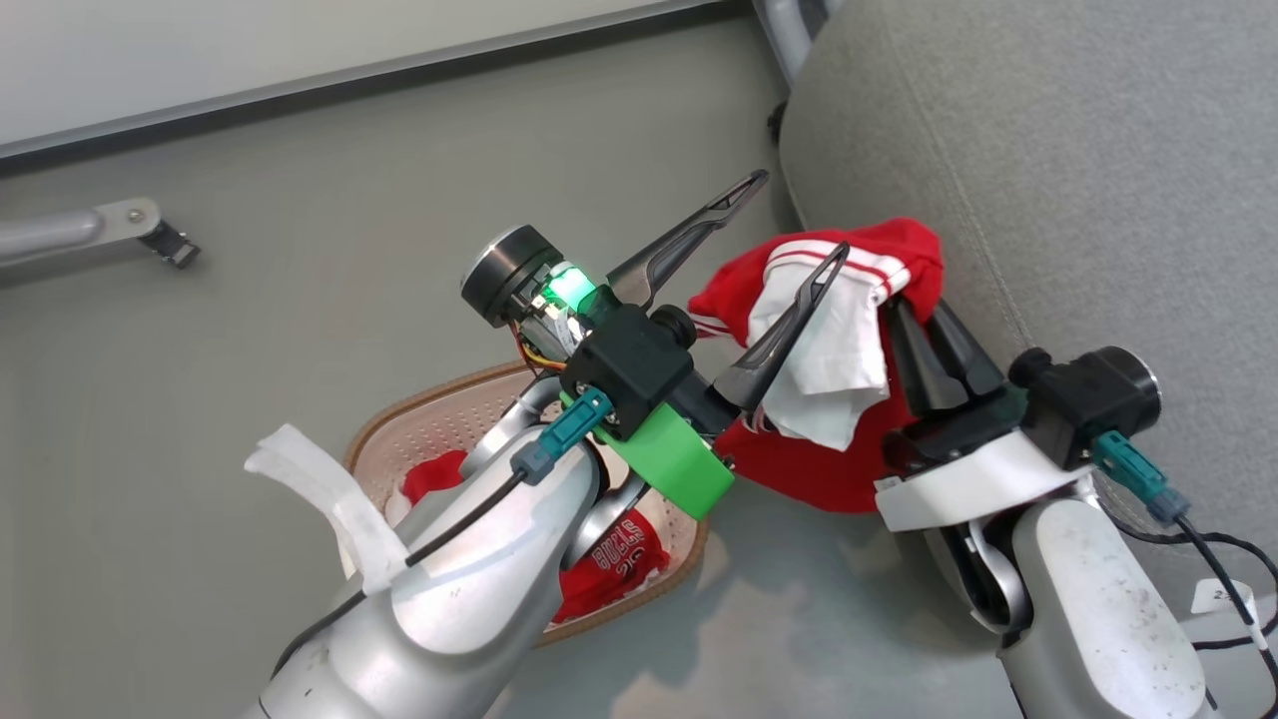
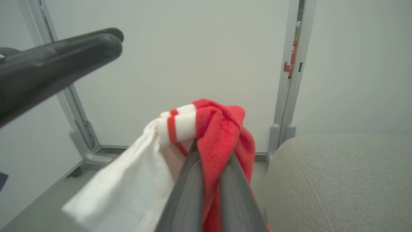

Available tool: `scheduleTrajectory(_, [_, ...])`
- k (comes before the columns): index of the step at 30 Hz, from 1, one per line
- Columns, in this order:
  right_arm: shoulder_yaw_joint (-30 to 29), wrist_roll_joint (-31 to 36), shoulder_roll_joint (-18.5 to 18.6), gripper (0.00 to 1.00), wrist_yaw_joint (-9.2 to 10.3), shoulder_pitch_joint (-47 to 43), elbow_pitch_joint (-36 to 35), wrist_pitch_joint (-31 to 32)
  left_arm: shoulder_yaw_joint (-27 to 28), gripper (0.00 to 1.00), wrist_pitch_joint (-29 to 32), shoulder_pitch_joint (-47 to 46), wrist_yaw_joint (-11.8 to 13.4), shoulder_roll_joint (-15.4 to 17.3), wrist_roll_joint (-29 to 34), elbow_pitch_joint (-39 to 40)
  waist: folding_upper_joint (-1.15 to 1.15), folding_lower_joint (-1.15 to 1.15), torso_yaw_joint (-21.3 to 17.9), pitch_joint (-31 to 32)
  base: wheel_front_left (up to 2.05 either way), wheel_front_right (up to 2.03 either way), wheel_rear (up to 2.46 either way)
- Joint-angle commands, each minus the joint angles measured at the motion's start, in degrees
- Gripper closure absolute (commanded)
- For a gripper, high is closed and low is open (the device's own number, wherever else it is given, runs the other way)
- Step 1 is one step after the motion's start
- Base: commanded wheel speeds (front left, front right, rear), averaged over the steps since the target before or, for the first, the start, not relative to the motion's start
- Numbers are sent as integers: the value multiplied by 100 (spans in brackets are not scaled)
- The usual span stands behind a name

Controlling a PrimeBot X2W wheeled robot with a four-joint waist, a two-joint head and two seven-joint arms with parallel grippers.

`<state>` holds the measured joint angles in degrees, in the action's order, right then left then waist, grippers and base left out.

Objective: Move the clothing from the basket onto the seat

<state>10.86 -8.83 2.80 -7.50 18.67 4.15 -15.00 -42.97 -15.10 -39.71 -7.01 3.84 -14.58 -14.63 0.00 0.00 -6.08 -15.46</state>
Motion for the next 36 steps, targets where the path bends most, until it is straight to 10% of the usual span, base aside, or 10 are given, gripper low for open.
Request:
scheduleTrajectory(1, [-72,31,16,100,2,-78,-70,-28,-36,0,23,-96,-12,56,-18,-45,0,0,-265,-200,0,0,0])
scheduleTrajectory(23, [-962,-111,16,100,2,-443,-570,-28,-422,0,42,-156,-31,314,-137,-425,0,0,-934,-562,0,0,0])
scheduleTrajectory(36, [-1383,187,89,100,2,873,-711,-28,-388,0,17,-268,83,375,-91,-397,0,0,-816,-881,0,0,0])
